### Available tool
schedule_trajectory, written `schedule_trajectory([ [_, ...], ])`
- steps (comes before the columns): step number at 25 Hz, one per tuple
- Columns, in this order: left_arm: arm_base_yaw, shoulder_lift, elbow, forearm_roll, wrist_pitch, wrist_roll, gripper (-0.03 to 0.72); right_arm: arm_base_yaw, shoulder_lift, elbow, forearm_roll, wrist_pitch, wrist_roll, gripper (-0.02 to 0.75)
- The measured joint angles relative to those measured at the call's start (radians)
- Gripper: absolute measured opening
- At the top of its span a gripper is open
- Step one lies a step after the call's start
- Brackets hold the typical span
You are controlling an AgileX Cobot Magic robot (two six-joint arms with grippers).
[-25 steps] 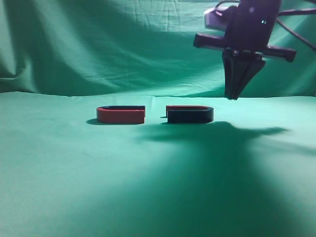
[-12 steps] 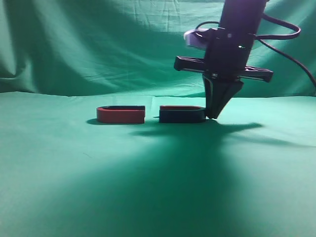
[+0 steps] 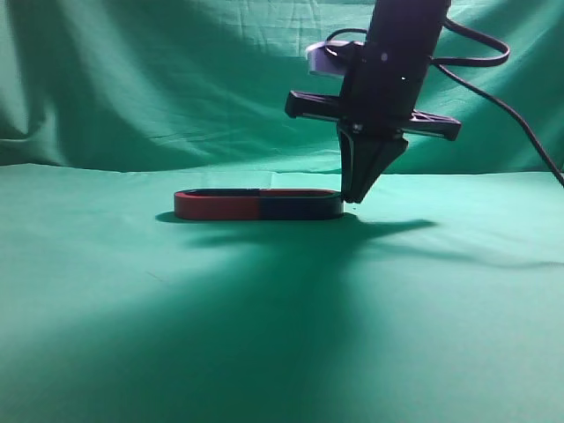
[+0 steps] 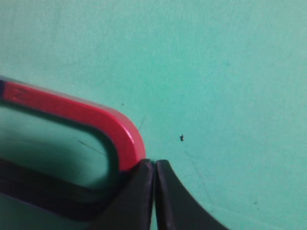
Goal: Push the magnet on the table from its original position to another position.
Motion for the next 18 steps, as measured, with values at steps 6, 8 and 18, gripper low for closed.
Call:
schedule_trajectory([
  [6, 0.0, 0.0, 0.0, 0.0, 0.0, 0.0, 0.372, 0.002, 0.002, -0.187, -0.006, 0.219, -0.001, 0.0],
  [8, 0.0, 0.0, 0.0, 0.0, 0.0, 0.0, 0.372, 0.002, -0.006, -0.253, -0.008, 0.311, 0.007, 0.0],
  [18, 0.0, 0.0, 0.0, 0.0, 0.0, 0.0, 0.372, 0.002, -0.295, -0.312, -0.194, 0.505, 0.131, 0.0],
])
